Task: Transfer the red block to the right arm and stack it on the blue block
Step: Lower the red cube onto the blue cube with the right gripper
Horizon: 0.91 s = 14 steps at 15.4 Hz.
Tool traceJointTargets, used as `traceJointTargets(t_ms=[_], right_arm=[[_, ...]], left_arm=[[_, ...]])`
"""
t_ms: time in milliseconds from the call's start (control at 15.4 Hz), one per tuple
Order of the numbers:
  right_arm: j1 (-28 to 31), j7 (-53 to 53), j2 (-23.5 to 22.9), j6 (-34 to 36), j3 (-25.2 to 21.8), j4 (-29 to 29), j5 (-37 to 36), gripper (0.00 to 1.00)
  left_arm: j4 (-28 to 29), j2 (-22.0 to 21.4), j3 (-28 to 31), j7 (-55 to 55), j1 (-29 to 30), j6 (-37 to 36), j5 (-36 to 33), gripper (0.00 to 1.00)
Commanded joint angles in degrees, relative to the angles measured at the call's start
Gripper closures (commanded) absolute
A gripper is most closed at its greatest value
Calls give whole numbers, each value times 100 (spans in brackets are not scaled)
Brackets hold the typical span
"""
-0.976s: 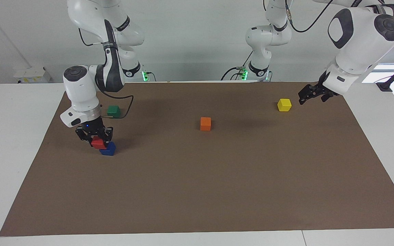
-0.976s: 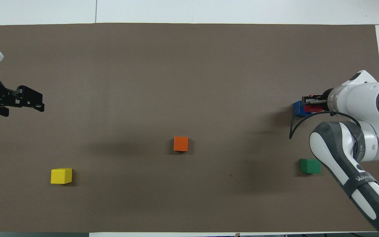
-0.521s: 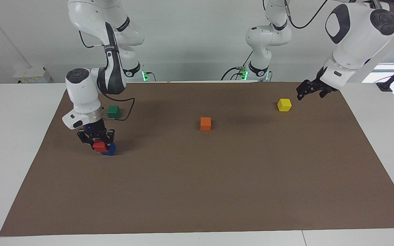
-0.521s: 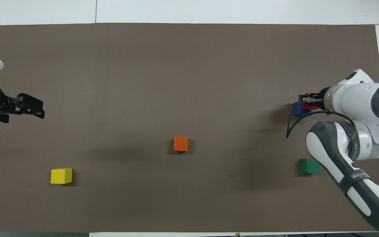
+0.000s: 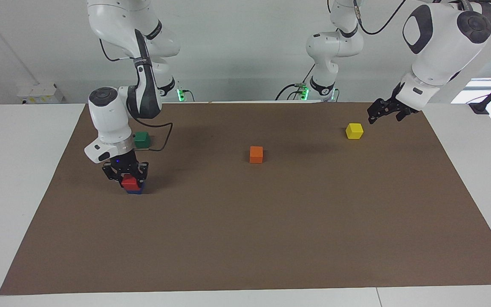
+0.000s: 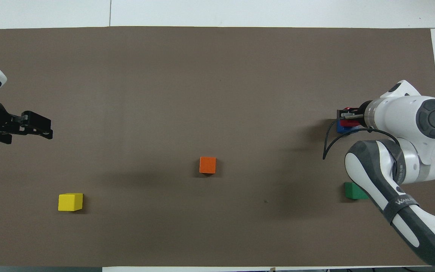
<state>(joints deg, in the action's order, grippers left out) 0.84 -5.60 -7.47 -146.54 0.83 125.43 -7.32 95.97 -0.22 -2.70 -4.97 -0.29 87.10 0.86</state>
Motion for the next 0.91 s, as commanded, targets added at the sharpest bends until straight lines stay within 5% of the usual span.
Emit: traceJointTargets(t_ms=[0,846], right_arm=[[83,-55,9,-59,23,43,11,100],[233,33,71,-41,23,228,2,100]], left_arm=[[212,-197,-90,162,117,281,-121,0],[124,-171,-11,532,143,537,-112,0]])
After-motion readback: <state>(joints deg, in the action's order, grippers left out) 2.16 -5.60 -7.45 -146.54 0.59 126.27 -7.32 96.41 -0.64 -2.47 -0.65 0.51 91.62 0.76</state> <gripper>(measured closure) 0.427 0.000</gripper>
